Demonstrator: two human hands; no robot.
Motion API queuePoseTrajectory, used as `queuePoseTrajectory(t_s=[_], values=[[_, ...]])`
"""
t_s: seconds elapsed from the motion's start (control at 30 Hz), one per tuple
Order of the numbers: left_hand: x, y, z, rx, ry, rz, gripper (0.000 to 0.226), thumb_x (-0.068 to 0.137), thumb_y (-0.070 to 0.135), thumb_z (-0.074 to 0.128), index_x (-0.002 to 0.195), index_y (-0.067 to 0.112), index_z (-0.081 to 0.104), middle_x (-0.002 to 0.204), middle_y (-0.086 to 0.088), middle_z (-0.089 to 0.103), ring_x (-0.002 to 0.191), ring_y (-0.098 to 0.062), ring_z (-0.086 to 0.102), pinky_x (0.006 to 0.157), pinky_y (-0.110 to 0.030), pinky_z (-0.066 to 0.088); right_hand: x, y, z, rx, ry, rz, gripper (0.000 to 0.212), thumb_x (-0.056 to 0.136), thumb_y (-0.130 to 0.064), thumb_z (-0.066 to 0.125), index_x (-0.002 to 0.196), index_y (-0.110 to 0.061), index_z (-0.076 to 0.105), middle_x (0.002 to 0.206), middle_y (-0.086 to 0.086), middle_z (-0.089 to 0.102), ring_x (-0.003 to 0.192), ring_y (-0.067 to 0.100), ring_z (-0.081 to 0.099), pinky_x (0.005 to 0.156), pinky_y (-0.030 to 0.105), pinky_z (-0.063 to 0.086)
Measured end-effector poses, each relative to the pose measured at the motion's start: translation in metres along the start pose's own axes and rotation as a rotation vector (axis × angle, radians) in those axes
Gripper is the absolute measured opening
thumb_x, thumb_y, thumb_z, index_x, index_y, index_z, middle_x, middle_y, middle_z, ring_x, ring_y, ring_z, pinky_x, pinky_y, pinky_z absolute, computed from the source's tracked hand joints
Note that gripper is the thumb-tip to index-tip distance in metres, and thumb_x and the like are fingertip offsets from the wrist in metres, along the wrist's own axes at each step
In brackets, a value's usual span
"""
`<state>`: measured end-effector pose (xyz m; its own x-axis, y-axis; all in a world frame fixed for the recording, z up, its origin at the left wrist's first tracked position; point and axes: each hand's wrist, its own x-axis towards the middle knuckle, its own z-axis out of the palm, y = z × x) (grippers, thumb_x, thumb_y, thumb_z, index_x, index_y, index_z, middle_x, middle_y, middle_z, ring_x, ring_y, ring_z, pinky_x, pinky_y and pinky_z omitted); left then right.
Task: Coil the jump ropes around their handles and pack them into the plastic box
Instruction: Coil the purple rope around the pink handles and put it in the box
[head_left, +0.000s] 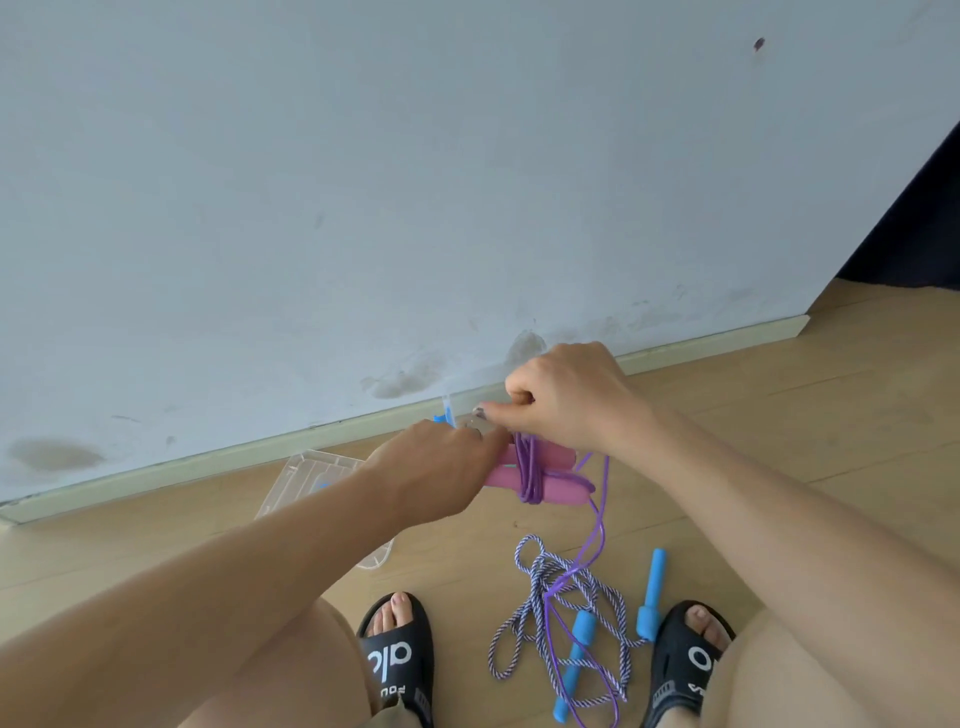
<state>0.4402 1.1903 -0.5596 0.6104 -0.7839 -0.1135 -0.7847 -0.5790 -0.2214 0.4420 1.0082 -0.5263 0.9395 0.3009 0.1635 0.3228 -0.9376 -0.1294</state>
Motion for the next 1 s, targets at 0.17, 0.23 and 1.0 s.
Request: queuePoseTrajectory(t_s=[0.17,0.23,1.0], values=[[-0.008,-0.012,-0.006,-0.093,0.267,0.145,0.021,0.073,0.016,0.064,0.091,0.009,0.055,0.060,-0.001,0.055,0.037,-0.030,0.047,0.041,-0.027,0.022,0.011,0.015,0.012,0.412,-0.171,0.098,0.068,0.086,-0.071,0.052,0.055,-0.013,0.034,0.048,-0.001,0.029,0.050,0.018,0.029,0.054,0.033,0.028],[-0.010,-0.015,-0.011,-0.188,0.329,0.163,0.017,0.076,0.021,0.058,0.088,0.012,0.049,0.060,0.001,0.054,0.038,-0.030,0.045,0.041,-0.026,0.023,0.014,0.015,0.014,0.743,-0.254,0.173,0.068,0.086,-0.070,0.055,0.055,-0.012,0.037,0.055,0.006,0.028,0.054,0.022,0.027,0.053,0.033,0.023],[0.008,-0.054,0.015,-0.091,-0.048,-0.324,0.007,0.093,0.013,0.044,0.099,0.014,0.040,0.073,-0.003,0.048,0.064,-0.029,0.048,0.057,-0.035,0.036,-0.041,-0.034,-0.006,0.033,0.114,0.032,0.052,0.093,-0.047,0.050,0.053,-0.020,0.028,0.040,-0.002,0.025,0.040,0.023,0.027,0.042,0.023,0.006]])
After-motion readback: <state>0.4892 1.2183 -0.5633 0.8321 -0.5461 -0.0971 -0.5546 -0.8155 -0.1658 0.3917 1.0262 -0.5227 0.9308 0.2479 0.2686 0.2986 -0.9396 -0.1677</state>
